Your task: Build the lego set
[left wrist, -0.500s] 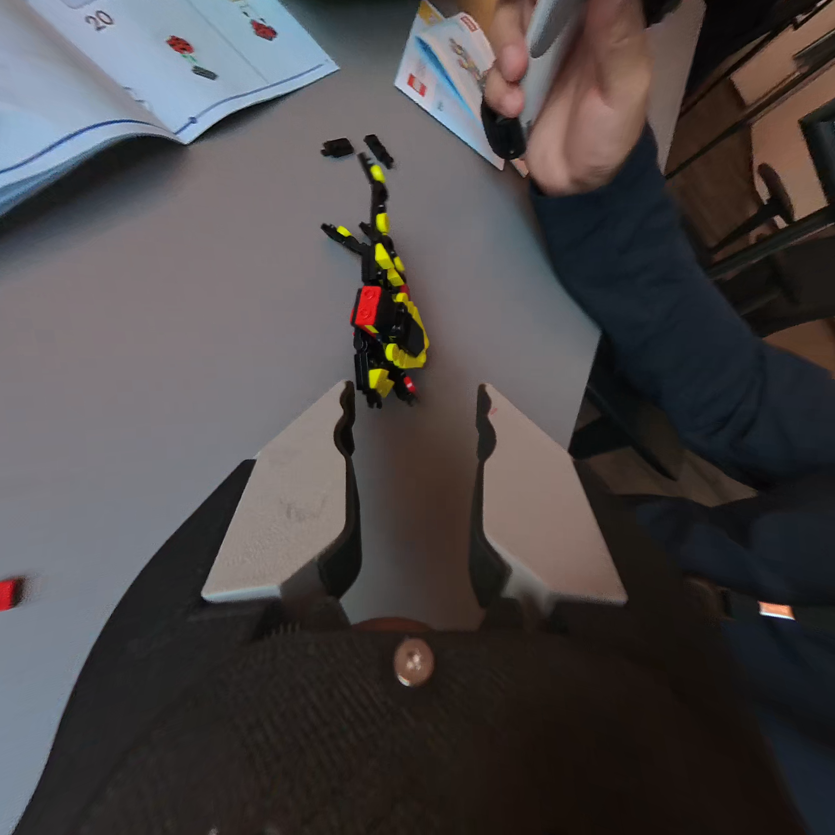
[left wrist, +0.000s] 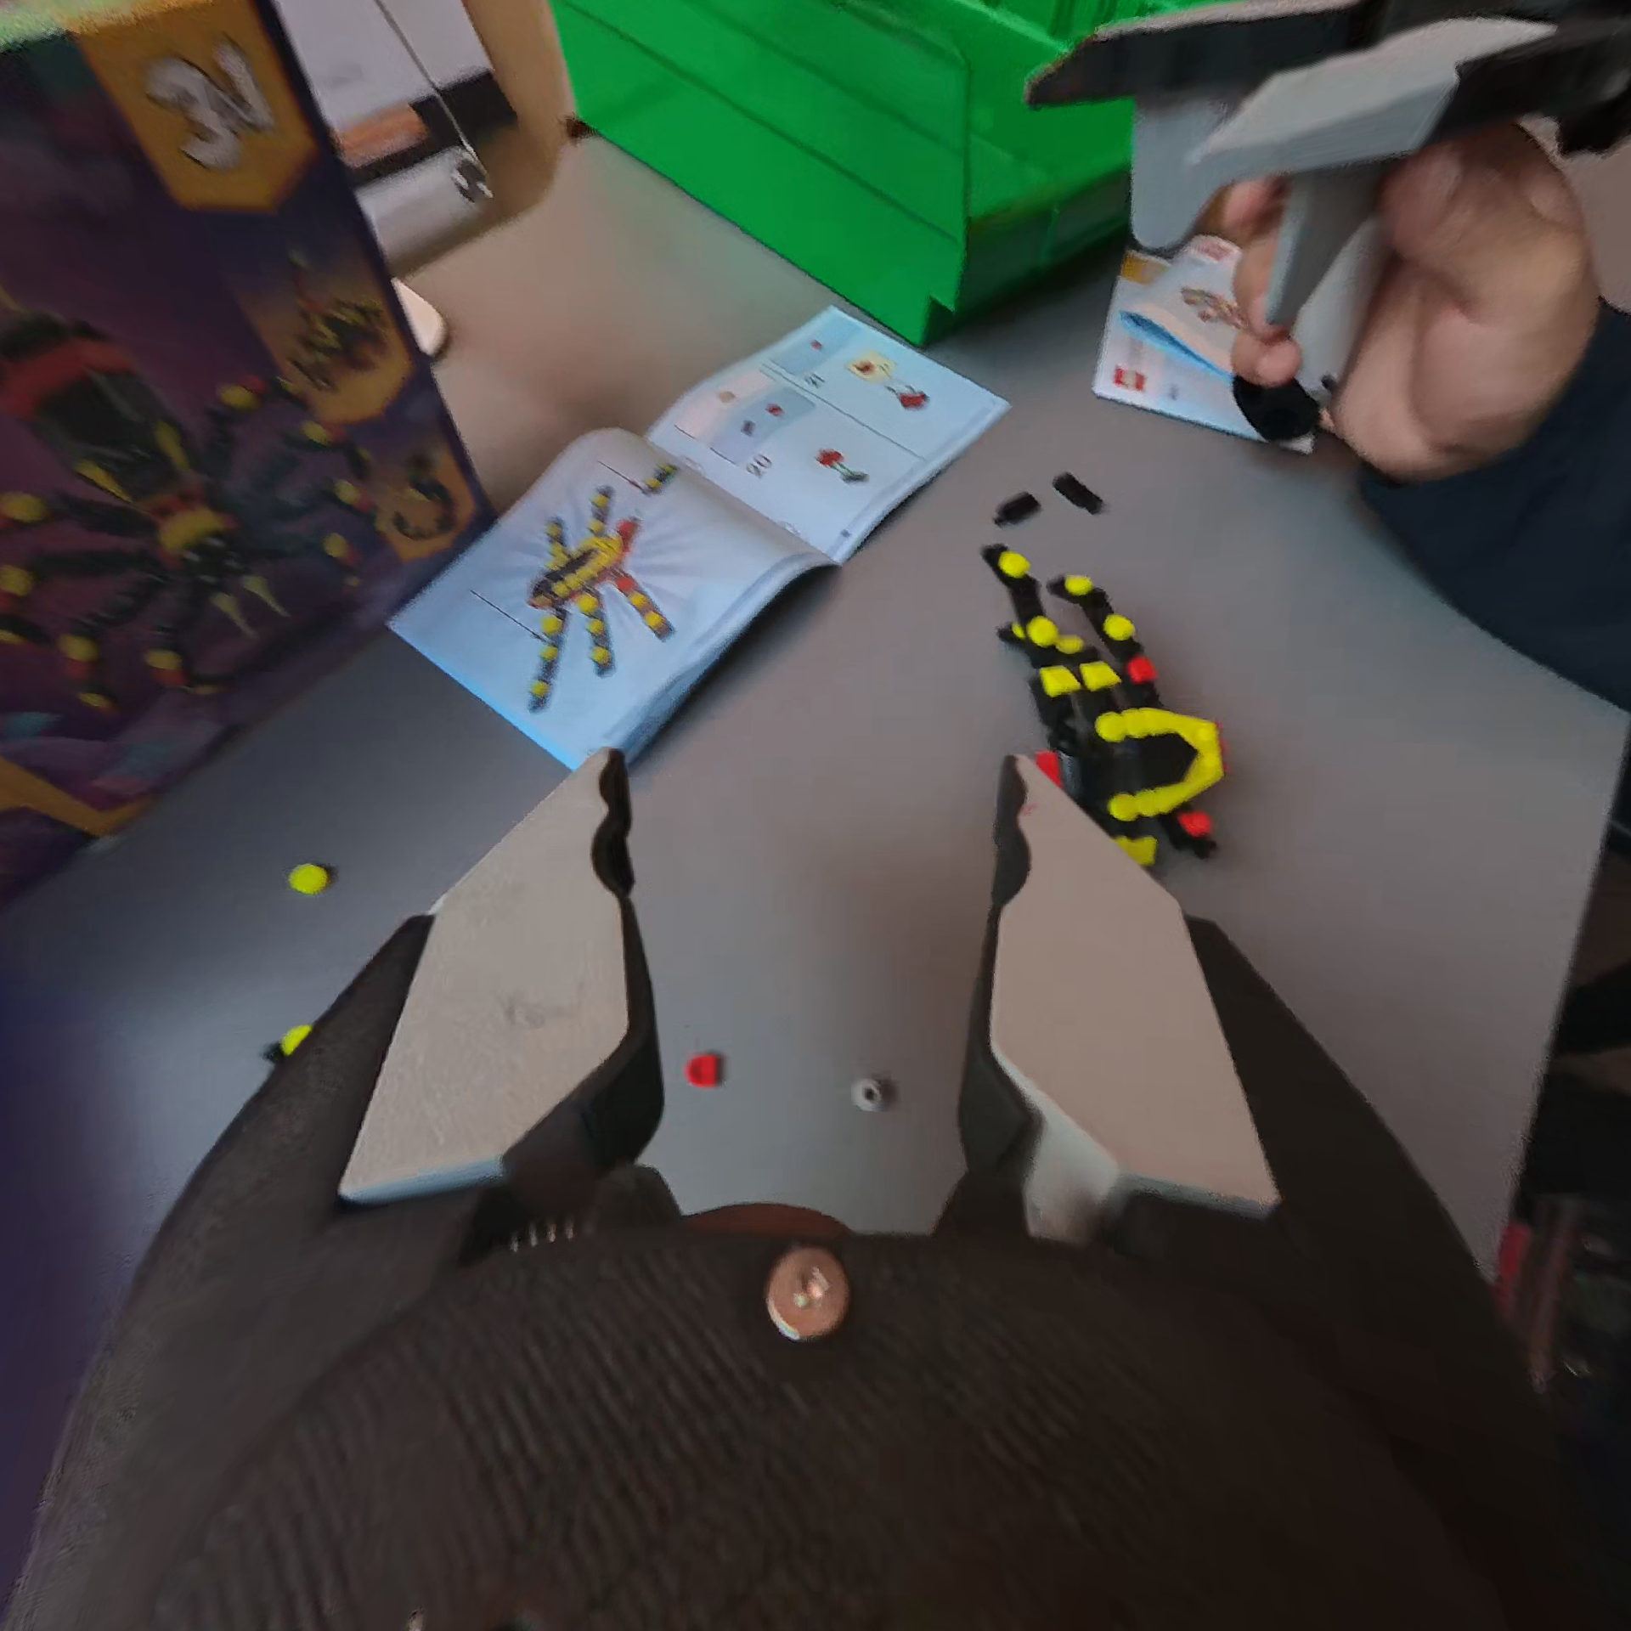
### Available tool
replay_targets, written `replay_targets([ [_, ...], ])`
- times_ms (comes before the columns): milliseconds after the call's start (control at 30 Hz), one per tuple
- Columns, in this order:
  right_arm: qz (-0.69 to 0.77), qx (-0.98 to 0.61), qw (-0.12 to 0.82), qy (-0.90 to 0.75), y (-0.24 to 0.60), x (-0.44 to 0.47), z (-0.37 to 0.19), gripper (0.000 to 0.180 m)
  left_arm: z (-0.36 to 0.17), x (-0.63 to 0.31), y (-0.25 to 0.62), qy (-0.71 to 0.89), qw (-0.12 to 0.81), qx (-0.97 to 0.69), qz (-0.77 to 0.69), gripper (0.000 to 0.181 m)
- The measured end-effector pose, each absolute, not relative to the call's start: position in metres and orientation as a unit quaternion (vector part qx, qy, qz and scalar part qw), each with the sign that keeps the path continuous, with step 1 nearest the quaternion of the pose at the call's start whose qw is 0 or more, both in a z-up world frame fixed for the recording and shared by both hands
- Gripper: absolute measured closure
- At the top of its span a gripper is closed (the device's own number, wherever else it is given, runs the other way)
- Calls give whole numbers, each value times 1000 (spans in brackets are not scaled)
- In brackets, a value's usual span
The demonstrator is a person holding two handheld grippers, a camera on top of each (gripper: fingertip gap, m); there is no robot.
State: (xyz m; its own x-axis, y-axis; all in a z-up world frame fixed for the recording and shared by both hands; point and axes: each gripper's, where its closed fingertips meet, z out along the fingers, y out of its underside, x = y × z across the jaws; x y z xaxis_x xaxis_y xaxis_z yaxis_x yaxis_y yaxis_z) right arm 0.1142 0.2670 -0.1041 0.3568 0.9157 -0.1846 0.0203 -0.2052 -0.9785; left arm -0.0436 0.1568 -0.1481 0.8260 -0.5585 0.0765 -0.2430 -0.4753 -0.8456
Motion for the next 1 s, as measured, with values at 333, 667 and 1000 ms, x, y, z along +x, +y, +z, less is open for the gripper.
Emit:
replay_targets([
  [333,420,-603,600,-316,278,142,-68,91,-125,-71,210,261,569,-767,-138,103],
  [667,406,-603,577,-373,269,117,-82,97,-132,-84,192,214,502,-806,-229,110],
  [1000,400,-606,559,-402,265,110,-93,104,-148,-122,188,207,461,-834,-221,117],
])
